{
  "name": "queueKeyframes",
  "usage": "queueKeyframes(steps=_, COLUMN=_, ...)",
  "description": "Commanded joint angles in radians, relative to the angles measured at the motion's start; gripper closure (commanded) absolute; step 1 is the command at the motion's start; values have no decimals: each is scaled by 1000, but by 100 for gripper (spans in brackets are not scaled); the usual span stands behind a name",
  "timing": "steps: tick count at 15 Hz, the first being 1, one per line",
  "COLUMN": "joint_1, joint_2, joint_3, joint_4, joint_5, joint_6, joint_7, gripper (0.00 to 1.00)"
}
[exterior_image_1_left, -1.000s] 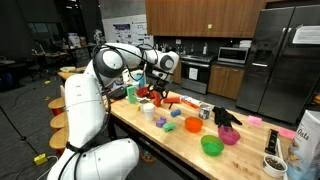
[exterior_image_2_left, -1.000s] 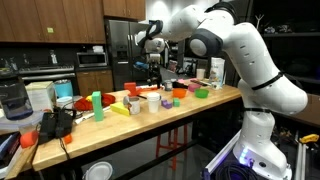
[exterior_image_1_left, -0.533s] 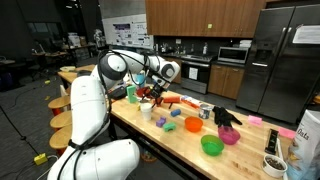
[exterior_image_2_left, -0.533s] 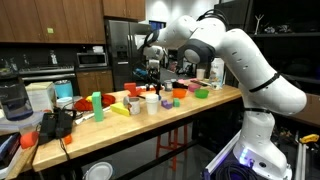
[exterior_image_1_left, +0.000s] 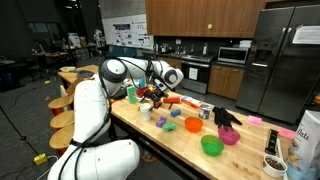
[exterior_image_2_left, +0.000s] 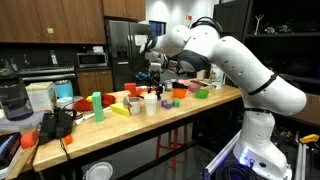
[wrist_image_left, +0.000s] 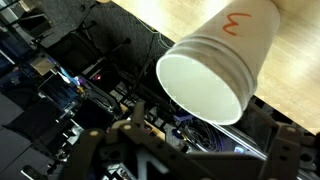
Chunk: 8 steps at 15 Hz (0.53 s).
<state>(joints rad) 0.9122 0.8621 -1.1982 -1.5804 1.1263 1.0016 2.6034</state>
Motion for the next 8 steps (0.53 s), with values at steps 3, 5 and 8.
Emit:
queueKeyframes(steps=3, joint_1=13, joint_2=79, joint_3=-85, joint_4=-15, joint_5=110, joint_6=-98, joint_7=0, gripper=46)
queueKeyframes(steps=5, joint_1=13, joint_2=102, joint_3=-106, joint_4=-17, joint_5=138, joint_6=-123, joint_7=0, gripper=63)
queueKeyframes(steps=8, joint_1=16, joint_2=132, joint_3=-134, joint_4=-22, joint_5=174, joint_6=-154, joint_7=0, gripper=87)
